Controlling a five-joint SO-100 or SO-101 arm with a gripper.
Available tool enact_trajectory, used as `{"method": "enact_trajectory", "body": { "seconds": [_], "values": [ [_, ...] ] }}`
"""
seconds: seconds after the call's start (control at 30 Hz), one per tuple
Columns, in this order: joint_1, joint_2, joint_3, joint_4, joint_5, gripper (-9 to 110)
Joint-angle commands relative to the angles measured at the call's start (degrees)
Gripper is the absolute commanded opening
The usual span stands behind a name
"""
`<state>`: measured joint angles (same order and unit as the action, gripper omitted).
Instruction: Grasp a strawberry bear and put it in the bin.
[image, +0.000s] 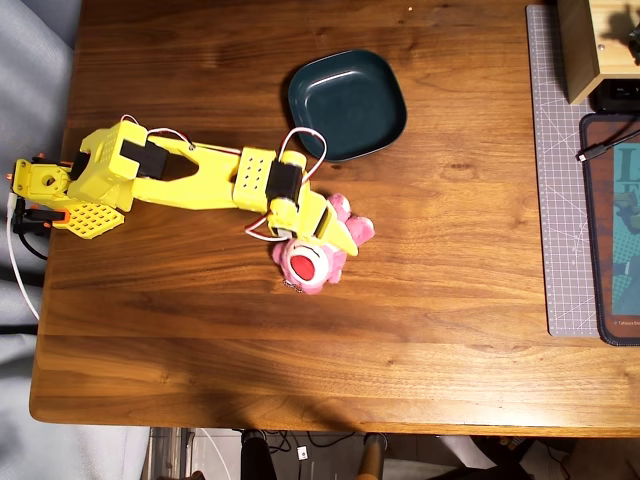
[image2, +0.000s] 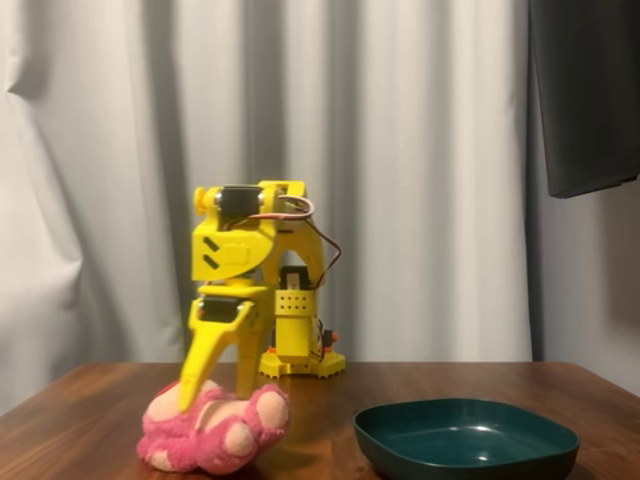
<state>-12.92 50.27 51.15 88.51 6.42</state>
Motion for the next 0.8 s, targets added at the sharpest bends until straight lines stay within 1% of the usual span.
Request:
{"method": "enact_trajectory", "body": {
  "seconds": [0.0, 0.53, 0.77],
  "values": [
    [0.09, 0.70, -2.90, 0.70, 0.44, 45],
    [1.85, 0.79, -1.58, 5.71, 0.62, 45],
    [0.35, -7.56, -9.14, 5.71, 0.62, 45]
  ]
}}
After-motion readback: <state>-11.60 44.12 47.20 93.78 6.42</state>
